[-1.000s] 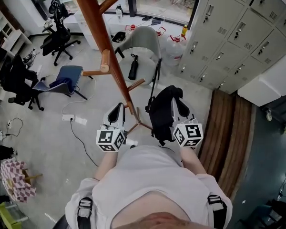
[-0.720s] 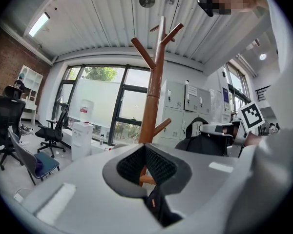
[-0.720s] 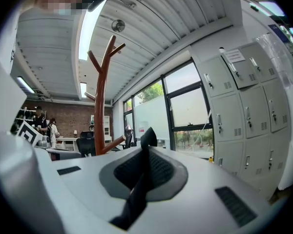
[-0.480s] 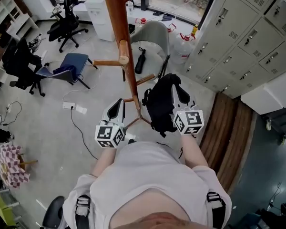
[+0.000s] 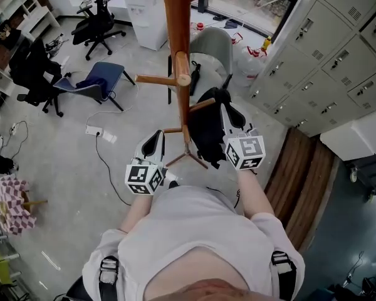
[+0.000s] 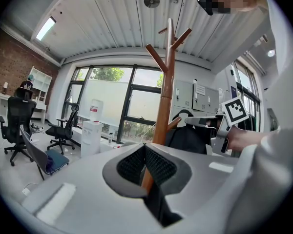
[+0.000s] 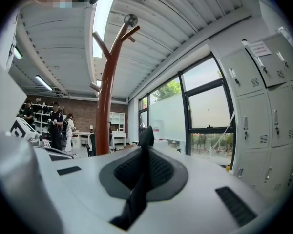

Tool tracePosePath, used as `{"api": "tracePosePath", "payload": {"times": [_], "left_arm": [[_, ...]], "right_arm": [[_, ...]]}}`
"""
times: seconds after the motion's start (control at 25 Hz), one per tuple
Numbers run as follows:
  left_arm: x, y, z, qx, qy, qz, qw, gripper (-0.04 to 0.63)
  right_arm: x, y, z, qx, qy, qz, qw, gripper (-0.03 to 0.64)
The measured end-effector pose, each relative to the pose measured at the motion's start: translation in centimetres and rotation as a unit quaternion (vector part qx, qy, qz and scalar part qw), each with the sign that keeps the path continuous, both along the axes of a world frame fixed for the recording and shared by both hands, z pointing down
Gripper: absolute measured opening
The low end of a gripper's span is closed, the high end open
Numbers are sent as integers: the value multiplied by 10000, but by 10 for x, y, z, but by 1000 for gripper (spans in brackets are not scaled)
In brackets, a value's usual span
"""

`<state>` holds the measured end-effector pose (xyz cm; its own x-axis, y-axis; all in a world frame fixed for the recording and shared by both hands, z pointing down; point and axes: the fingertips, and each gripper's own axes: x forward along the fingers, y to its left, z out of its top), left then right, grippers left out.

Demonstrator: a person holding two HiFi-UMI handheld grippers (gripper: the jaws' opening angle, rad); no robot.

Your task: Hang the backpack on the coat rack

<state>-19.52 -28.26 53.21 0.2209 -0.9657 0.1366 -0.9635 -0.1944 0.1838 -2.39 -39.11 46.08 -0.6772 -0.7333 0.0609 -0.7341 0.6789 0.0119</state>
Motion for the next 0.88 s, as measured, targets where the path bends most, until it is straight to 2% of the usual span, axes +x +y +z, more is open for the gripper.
{"api": "tracePosePath", "payload": {"times": [0.6,0.88], "left_arm": [[-1,-6,10,-91,56,60,9999,12],[-3,-7,11,-139,77,76,9998,12]], "right_arm": [[-32,17,28,-184,297,-375,9987,11],[-51,23,41,-231,649,-578,9959,11]]}}
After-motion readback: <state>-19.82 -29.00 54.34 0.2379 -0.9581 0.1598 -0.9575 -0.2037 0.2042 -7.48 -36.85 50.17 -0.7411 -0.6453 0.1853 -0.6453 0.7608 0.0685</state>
